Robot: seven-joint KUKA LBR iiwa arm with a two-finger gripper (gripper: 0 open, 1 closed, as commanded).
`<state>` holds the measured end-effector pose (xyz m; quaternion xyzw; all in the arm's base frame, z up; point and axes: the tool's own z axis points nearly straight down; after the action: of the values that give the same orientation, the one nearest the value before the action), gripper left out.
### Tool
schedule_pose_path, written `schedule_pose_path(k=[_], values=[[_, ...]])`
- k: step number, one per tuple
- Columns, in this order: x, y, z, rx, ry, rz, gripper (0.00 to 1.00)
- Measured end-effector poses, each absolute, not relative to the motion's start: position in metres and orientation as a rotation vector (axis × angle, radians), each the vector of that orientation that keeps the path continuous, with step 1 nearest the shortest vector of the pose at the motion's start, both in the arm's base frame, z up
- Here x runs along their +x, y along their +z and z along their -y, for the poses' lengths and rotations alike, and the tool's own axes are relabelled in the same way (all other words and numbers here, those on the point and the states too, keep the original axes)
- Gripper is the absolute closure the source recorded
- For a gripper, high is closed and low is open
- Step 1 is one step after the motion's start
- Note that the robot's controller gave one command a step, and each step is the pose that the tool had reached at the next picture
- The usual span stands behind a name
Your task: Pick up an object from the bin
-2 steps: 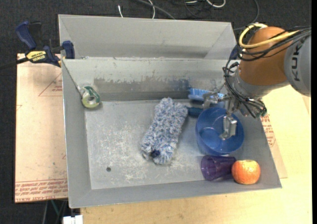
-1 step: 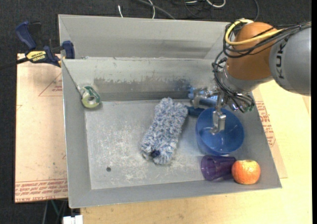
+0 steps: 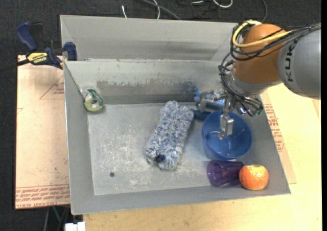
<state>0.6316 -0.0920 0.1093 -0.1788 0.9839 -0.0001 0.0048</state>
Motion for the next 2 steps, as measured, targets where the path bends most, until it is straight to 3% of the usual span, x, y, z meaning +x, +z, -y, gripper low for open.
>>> schedule_pose_path(k=[1,2], values=[[0.6,0.074,0.119,-0.974,0.0,-2.964,0.0],[0.622,0.075,0.104,-0.72,0.002,-3.034,1.0]])
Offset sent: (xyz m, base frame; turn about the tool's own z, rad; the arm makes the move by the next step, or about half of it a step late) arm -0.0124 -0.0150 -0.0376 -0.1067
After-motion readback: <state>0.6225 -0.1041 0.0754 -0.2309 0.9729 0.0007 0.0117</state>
